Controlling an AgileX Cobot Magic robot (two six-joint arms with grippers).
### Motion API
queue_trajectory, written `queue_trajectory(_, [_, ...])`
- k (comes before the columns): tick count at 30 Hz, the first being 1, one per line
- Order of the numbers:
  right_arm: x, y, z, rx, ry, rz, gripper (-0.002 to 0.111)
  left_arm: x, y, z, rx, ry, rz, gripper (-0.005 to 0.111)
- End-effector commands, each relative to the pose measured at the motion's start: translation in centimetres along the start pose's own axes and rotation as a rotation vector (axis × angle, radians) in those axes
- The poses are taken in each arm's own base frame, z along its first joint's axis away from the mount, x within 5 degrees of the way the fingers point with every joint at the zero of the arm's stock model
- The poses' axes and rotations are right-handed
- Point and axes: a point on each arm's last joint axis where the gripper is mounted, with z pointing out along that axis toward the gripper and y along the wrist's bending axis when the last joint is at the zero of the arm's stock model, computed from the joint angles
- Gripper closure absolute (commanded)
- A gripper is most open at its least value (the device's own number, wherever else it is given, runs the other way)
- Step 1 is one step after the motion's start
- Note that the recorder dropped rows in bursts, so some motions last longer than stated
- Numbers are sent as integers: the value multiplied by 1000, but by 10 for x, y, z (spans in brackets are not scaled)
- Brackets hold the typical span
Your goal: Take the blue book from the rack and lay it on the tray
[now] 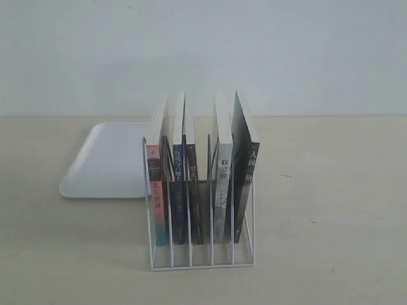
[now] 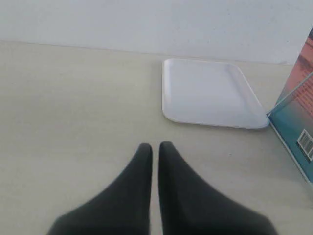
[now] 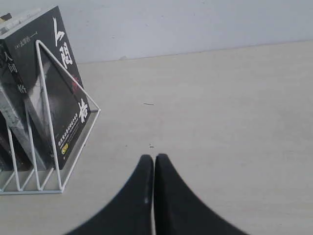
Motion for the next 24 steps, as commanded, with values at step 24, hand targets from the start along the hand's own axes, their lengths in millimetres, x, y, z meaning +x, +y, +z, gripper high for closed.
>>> queue_trajectory(24, [-2,0,0,8,-20,-12,108,-96,-18,-50,200,-317,-319,103])
